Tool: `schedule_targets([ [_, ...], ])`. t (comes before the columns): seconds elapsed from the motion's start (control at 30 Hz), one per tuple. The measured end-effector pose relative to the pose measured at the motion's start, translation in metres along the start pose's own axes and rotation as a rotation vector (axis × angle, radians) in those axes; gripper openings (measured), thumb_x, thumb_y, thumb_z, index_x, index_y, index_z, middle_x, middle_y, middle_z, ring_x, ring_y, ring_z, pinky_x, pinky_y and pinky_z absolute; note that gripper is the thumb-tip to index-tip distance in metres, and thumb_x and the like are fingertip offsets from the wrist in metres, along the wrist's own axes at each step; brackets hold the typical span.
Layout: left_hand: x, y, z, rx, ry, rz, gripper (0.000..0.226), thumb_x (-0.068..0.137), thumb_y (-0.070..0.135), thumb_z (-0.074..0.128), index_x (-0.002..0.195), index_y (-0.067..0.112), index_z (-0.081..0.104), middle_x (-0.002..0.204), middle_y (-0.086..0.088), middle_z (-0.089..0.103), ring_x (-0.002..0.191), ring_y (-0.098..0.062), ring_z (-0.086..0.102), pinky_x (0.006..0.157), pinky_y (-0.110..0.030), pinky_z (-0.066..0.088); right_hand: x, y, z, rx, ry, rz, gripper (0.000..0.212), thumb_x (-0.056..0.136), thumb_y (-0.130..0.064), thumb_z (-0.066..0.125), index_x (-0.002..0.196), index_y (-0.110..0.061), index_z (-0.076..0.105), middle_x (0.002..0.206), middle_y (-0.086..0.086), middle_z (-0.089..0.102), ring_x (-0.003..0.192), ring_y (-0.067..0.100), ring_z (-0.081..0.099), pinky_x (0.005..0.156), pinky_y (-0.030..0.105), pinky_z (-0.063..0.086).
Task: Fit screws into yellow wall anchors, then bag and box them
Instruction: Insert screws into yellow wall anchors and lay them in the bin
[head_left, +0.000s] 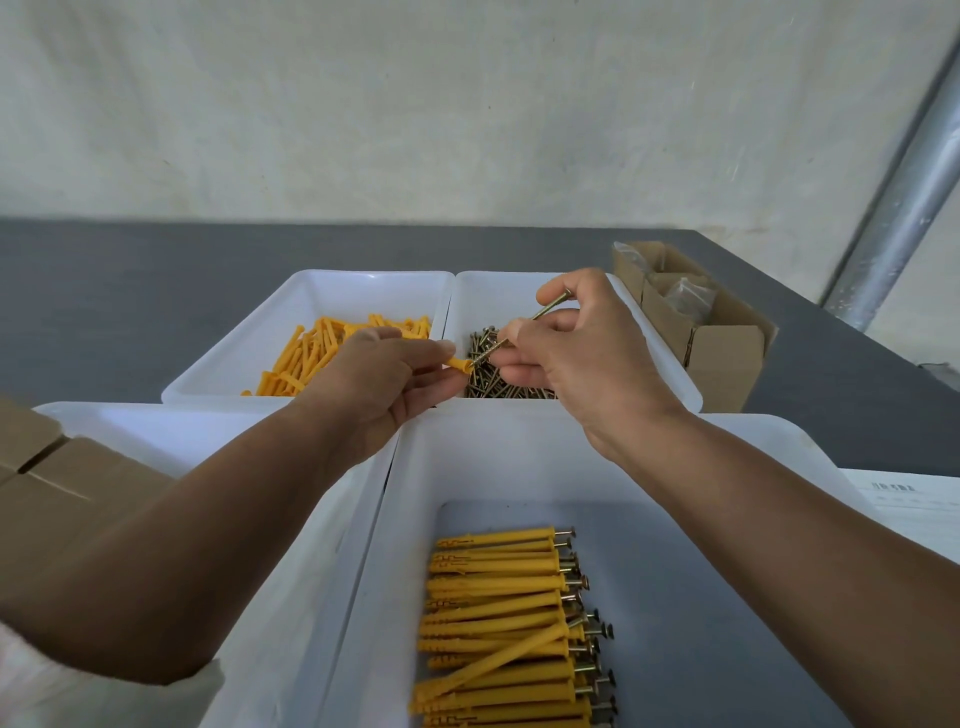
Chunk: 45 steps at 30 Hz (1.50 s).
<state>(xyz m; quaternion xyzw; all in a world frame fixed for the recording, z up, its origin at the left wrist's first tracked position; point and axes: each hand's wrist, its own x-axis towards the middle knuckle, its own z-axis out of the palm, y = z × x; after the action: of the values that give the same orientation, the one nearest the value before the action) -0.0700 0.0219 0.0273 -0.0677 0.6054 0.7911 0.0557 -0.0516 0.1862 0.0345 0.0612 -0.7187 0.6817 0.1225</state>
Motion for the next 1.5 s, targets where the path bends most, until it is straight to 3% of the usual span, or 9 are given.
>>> schedule_targets([
  [0.1,0.001,0.001,-0.002,-0.019,0.058,0.021,0.013,0.090,-0.001,0.063,0.100,-0.008,0.059,0.083,-0.015,0.060,0.057,-0.013,0.068,0.055,-0.021,0.057,0.002,-0.001,0.001,0.020,0.031,0.022,0.012,0.095,-0.005,0.052,0.097,-0.015,0.048,0.088,0.014,0.070,0.070,0.022,0.074,0.064,0.034,0.062],
  [0.3,0.003,0.003,-0.004,-0.081,0.141,0.061,0.022,0.094,0.002,0.059,0.111,-0.013,0.059,0.090,-0.019,0.063,0.058,-0.016,0.070,0.054,-0.022,0.056,0.000,-0.002,-0.002,-0.002,0.028,0.080,0.011,0.097,-0.012,0.048,0.094,-0.010,0.059,0.080,0.009,0.073,0.068,0.021,0.073,0.059,0.028,0.061],
  [0.43,0.002,0.004,-0.004,-0.076,0.145,0.073,0.024,0.095,0.002,0.058,0.114,-0.013,0.057,0.089,-0.020,0.064,0.058,-0.016,0.070,0.053,-0.022,0.056,-0.001,0.000,-0.005,-0.140,0.004,0.088,0.014,0.093,-0.017,0.058,0.085,-0.016,0.069,0.070,-0.003,0.069,0.058,0.006,0.065,0.053,0.021,0.055],
  [0.57,0.001,0.003,-0.003,-0.021,0.135,0.096,0.030,0.095,0.003,0.059,0.120,-0.013,0.053,0.093,-0.022,0.063,0.059,-0.016,0.071,0.055,-0.023,0.057,-0.002,0.001,-0.008,-0.327,-0.024,0.072,0.018,0.089,-0.026,0.065,0.073,-0.026,0.072,0.057,-0.004,0.059,0.050,0.005,0.055,0.058,0.031,0.056],
  [0.8,0.002,0.002,-0.004,0.063,0.147,0.125,0.039,0.092,0.003,0.063,0.126,-0.004,0.045,0.079,-0.017,0.065,0.063,-0.020,0.073,0.054,-0.028,0.058,-0.003,0.000,-0.007,-0.368,-0.130,0.111,0.010,0.091,-0.026,0.065,0.089,-0.020,0.073,0.078,0.010,0.068,0.057,0.009,0.054,0.052,0.020,0.050],
  [1.0,0.002,-0.001,-0.002,0.199,0.128,0.189,0.036,0.089,0.006,0.068,0.115,0.011,0.044,0.074,-0.012,0.066,0.063,-0.022,0.072,0.057,-0.032,0.059,-0.004,0.000,-0.007,-0.390,-0.190,0.137,0.012,0.094,-0.025,0.061,0.101,-0.023,0.070,0.080,-0.006,0.065,0.059,0.004,0.059,0.050,0.015,0.049],
  [1.17,0.002,-0.004,-0.002,0.296,0.102,0.252,0.028,0.088,0.008,0.069,0.099,0.019,0.045,0.077,-0.012,0.067,0.064,-0.021,0.072,0.059,-0.033,0.059,-0.004,0.001,-0.007,-0.425,-0.241,0.144,0.013,0.095,-0.027,0.058,0.098,-0.023,0.070,0.078,-0.004,0.066,0.052,0.001,0.061,0.050,0.015,0.052],
  [1.33,0.002,-0.007,-0.002,0.354,0.053,0.304,0.030,0.086,0.009,0.072,0.099,0.019,0.046,0.078,-0.011,0.067,0.062,-0.019,0.071,0.059,-0.033,0.059,-0.003,0.000,-0.009,-0.557,-0.323,0.123,0.010,0.090,-0.031,0.066,0.090,-0.023,0.070,0.075,-0.003,0.069,0.053,0.001,0.063,0.051,0.016,0.051],
  [1.5,0.004,-0.005,-0.006,0.412,0.098,0.380,0.041,0.085,0.022,0.074,0.114,0.019,0.045,0.087,-0.006,0.066,0.072,-0.017,0.073,0.066,-0.033,0.059,-0.004,-0.009,-0.017,-0.726,-0.575,0.232,0.003,0.091,-0.024,0.068,0.090,-0.022,0.070,0.077,0.000,0.073,0.059,0.006,0.067,0.055,0.019,0.054],
])
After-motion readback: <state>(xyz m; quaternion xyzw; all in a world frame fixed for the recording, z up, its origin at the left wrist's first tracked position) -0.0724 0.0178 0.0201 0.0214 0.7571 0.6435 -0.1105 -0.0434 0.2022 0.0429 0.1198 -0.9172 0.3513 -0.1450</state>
